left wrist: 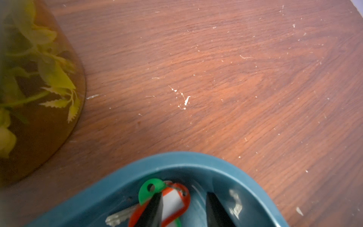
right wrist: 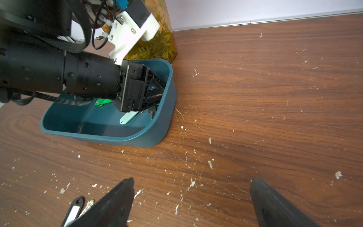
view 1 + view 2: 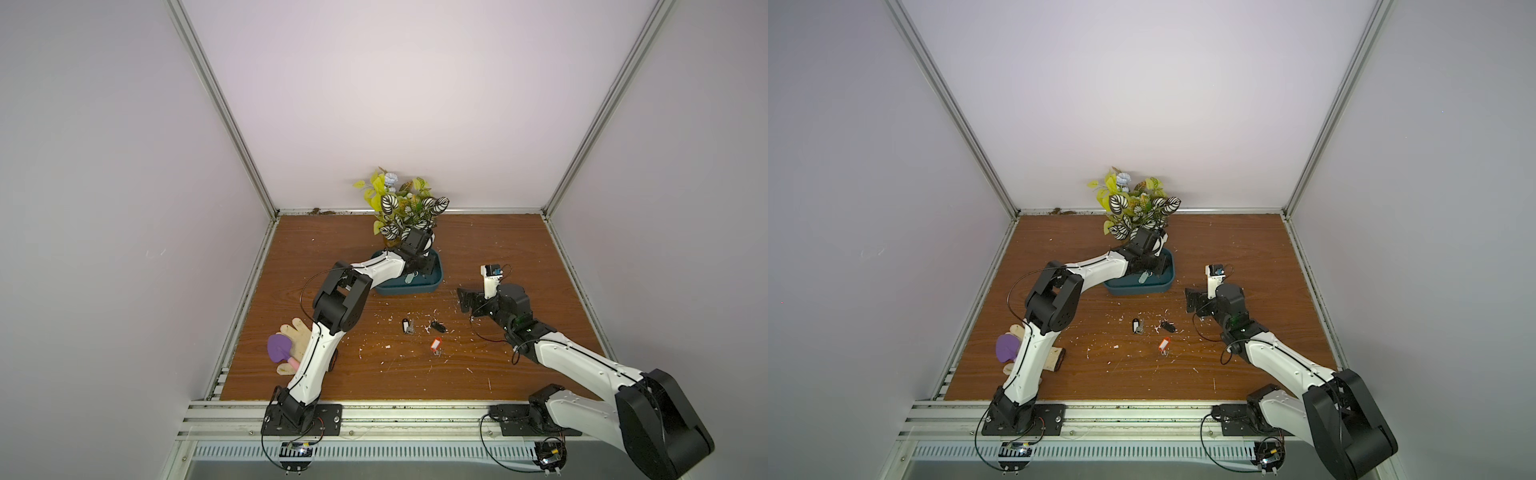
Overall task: Take the keys out of the storage box
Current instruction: Pick up the key from the storage box.
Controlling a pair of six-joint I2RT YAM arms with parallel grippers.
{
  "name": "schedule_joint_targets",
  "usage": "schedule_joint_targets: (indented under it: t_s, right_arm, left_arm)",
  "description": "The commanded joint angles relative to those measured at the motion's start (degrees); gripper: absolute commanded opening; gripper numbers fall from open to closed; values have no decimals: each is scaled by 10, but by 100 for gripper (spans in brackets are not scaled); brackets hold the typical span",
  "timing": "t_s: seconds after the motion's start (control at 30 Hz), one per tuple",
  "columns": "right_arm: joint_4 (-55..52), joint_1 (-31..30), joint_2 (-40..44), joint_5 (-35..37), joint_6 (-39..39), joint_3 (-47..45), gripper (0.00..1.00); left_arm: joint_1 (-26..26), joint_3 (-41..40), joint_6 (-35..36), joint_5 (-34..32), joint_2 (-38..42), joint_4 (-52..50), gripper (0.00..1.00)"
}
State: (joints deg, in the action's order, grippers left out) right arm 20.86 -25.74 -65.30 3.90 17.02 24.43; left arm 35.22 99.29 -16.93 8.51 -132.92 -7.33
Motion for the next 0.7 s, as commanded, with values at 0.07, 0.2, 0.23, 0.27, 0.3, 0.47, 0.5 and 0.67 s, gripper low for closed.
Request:
schedule_joint_targets:
  t_s: [0.07,0.2,0.23,0.27,0.3,0.47,0.5,0.67]
  right_arm:
    - [23,3,2,-10,10,17,99]
    - [23,3,3,-9,9,17,99]
    - [23,3,3,-9,9,16,99]
    - [23,3,3,-9,9,16,99]
    - [23,3,2,-9,9,16,99]
    - [23,4,2,-11,10,16,99]
    - [24,3,3,-11,10,16,99]
    - [24,3,3,-12,11,16,99]
  left_arm:
    - [-10,6,6,-26,-12,-27,30]
    - [-22,-31,6,-51,14,-25,30]
    - [-23,-41,6,-56,21,-23,30]
    - [-26,-52,6,-64,29,-23,30]
    - [-27,-61,6,-74,38,-24,30]
    - [-31,-81,6,-119,63,-40,31]
    - [-31,-83,7,-119,68,-41,31]
    - [-31,-97,8,-79,99,-10,39]
